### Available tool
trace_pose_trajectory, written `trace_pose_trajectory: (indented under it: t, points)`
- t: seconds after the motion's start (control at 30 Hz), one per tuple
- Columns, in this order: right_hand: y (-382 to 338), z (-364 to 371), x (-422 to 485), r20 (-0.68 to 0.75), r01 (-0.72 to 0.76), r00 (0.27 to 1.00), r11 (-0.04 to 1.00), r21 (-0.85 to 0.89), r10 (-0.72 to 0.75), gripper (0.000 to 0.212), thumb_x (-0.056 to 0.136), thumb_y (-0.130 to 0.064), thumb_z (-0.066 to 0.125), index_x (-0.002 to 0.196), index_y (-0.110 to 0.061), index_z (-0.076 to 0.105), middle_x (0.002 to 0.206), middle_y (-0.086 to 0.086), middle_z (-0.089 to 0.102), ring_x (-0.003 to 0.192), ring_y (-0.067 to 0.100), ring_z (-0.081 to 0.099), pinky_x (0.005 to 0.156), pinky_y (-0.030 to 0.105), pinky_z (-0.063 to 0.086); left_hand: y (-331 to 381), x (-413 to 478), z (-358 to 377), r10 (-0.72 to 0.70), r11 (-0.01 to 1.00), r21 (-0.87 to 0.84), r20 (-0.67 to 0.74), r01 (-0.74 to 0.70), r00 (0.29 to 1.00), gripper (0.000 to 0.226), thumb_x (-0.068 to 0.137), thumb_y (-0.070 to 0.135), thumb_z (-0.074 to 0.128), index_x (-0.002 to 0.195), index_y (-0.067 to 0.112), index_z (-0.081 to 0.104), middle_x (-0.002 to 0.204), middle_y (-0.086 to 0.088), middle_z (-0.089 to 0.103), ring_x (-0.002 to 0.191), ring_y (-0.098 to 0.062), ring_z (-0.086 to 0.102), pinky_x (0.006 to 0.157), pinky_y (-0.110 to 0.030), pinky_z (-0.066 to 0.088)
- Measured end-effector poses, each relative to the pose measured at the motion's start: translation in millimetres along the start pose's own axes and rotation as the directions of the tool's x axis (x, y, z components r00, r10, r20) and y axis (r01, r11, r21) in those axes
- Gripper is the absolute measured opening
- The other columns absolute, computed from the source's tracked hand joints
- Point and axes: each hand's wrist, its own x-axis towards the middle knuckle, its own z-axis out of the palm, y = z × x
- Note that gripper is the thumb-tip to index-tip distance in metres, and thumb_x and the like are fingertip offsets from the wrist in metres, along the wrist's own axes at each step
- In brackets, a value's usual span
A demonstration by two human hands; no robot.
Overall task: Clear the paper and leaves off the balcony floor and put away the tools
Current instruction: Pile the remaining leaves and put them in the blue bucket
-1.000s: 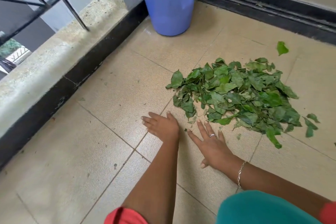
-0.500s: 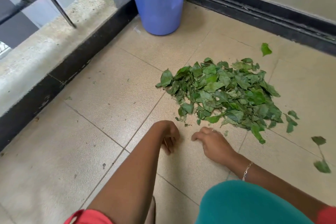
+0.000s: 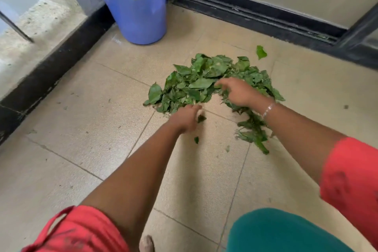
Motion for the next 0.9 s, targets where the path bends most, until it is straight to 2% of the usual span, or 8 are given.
trace_pose_trajectory:
  t: [0.2,0.33,0.4,0.5,0.6,0.7,0.8,0.9]
  points:
    - [27.6,64.3,-103.2,0.545,-0.057,0.836,0.982,0.181,-0.052,0.04,0.084,0.011,0.039,0.086,-0.016,0.068,0.082,0.001,0.066,0.075,0.011,0.061,0.069,0.022,0.05,14.8,-11.1,29.7,0.019,0.895,0.443,0.087,-0.056,0.996,0.102,0.074,0.029,0.076,0.149,0.02,0.008,0.156,-0.013,0.01,0.142,-0.037,0.014,0.11,-0.056,0.026]
    - [51.2,65.7,-72.4,0.068,-0.11,0.993,0.985,0.131,0.102,0.05,0.084,0.012,0.038,0.117,-0.019,0.059,0.11,0.0,0.059,0.097,0.026,0.062,0.083,0.039,0.055,3.3,-3.9,14.7,0.034,0.741,0.669,-0.104,0.045,0.994,0.093,0.08,0.027,0.068,0.147,0.019,0.006,0.148,-0.019,0.02,0.136,-0.036,0.024,0.107,-0.054,0.033]
    - [51.6,56.8,-62.7,-0.113,-0.102,0.987,0.984,0.144,0.119,0.042,0.084,0.01,0.043,0.104,-0.021,0.064,0.108,0.003,0.06,0.094,0.027,0.062,0.08,0.043,0.055,-4.6,2.7,-8.9,0.045,0.758,0.637,-0.267,0.141,0.963,0.069,0.086,0.009,0.053,0.143,0.015,0.015,0.141,-0.02,0.028,0.129,-0.034,0.033,0.104,-0.049,0.037]
    - [22.0,62.3,-78.0,0.16,-0.04,0.987,0.936,0.35,-0.017,0.036,0.087,0.004,0.046,0.075,-0.026,0.062,0.085,0.0,0.065,0.084,0.03,0.067,0.071,0.041,0.057,-10.4,16.9,-37.7,0.062,0.787,0.591,-0.362,0.178,0.93,0.052,0.088,0.007,0.05,0.134,0.013,0.027,0.131,-0.019,0.037,0.121,-0.031,0.039,0.1,-0.049,0.04]
    - [-21.4,92.1,-85.3,0.598,-0.027,0.786,0.957,0.289,-0.158,0.035,0.086,0.01,0.041,0.104,-0.009,0.064,0.105,0.01,0.066,0.092,0.017,0.061,0.079,0.021,0.05,-1.9,33.0,-59.9,0.102,0.799,0.591,-0.318,0.113,0.943,0.054,0.089,0.015,0.056,0.135,0.014,0.03,0.136,-0.019,0.035,0.124,-0.033,0.038,0.101,-0.051,0.038]
    - [-35.3,78.0,-54.8,0.309,0.013,0.948,0.981,0.195,-0.074,0.056,0.087,0.01,0.035,0.136,-0.015,0.044,0.138,0.009,0.045,0.114,0.025,0.053,0.086,0.026,0.047,18.0,41.4,-96.3,0.137,0.845,0.532,-0.319,0.057,0.938,0.057,0.088,0.023,0.059,0.137,0.013,0.031,0.136,-0.019,0.036,0.122,-0.033,0.039,0.096,-0.048,0.04]
    - [-31.3,41.3,-32.1,0.044,-0.031,0.999,0.997,0.074,0.028,0.05,0.087,0.007,0.038,0.126,-0.02,0.054,0.139,0.003,0.045,0.111,0.03,0.056,0.084,0.037,0.054,36.1,42.2,-129.9,0.185,0.85,0.526,-0.284,-0.008,0.941,0.064,0.087,0.031,0.063,0.138,0.011,0.03,0.136,-0.017,0.036,0.123,-0.032,0.038,0.094,-0.046,0.042]
    - [-44.7,39.6,-42.1,0.337,-0.031,0.941,0.999,0.034,0.018,0.036,0.088,0.007,0.041,0.117,-0.005,0.057,0.128,0.01,0.056,0.104,0.032,0.061,0.081,0.035,0.052,45.3,37.4,-152.1,0.174,0.875,0.482,-0.231,-0.043,0.957,0.067,0.085,0.034,0.065,0.138,0.011,0.031,0.137,-0.017,0.036,0.125,-0.033,0.037,0.097,-0.046,0.041]
